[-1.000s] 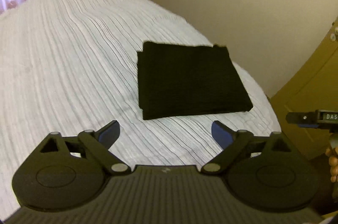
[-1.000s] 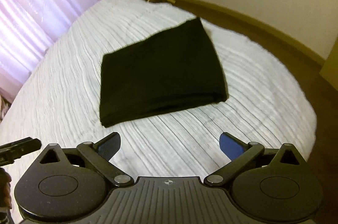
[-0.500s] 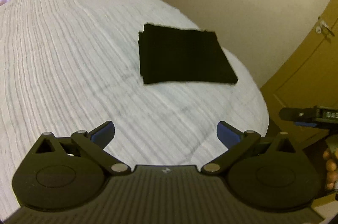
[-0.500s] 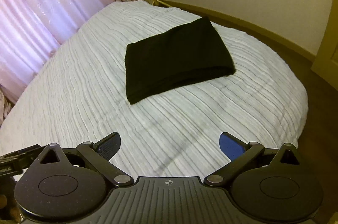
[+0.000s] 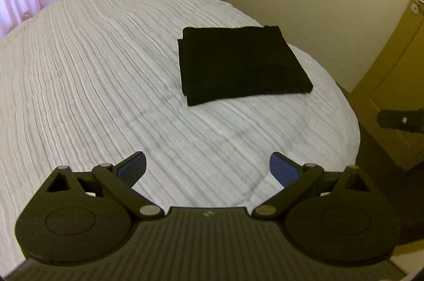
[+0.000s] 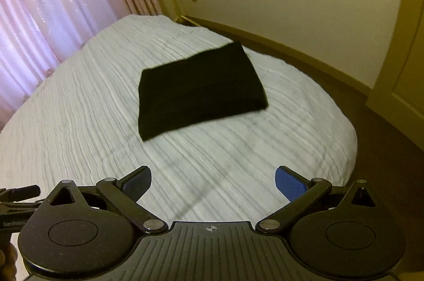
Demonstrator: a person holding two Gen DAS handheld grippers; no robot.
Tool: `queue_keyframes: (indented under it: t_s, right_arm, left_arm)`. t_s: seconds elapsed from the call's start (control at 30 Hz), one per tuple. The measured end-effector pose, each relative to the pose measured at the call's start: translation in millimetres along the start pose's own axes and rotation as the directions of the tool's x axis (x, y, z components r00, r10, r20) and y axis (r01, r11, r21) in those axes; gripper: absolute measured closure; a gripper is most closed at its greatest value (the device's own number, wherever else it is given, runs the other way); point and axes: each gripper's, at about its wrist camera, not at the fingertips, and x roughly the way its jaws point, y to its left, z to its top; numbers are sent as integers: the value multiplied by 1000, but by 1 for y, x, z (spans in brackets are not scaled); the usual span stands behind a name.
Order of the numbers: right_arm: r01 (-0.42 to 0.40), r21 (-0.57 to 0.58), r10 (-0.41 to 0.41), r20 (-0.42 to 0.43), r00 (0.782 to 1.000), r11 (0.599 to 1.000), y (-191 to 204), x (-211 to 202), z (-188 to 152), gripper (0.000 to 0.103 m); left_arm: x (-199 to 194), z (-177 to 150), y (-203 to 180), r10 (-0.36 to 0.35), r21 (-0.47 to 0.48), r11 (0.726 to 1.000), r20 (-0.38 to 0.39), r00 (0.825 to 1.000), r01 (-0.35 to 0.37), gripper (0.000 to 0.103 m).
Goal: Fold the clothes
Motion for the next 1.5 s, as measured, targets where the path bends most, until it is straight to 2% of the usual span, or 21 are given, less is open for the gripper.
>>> queue_keyframes:
  t_s: [0.23, 0.53, 0.73, 1.23, 1.5]
  right_arm:
    - [-44, -37, 43, -25, 999, 998, -24, 22, 31, 1]
    - [-96, -63, 91, -85, 992, 993, -44, 53, 52, 1]
    - [-113, -103, 103, -94, 990, 988, -46, 59, 59, 1]
    - [-53, -167, 42, -67, 997, 985, -45, 60, 68, 1]
    - [-68, -183, 54, -82, 995, 981, -38, 62, 63, 1]
  left_arm:
    - [13, 25, -32, 78, -14, 997, 9, 997, -78, 4]
    - [33, 35, -52, 108, -46, 993, -20, 994, -109, 4]
    - [43, 40, -54, 117, -81, 989, -37, 992, -120, 6]
    - [52, 43, -57, 124, -79, 989, -52, 991, -128, 6]
    - [54, 41, -54, 132, -89, 987, -61, 989, -137, 6]
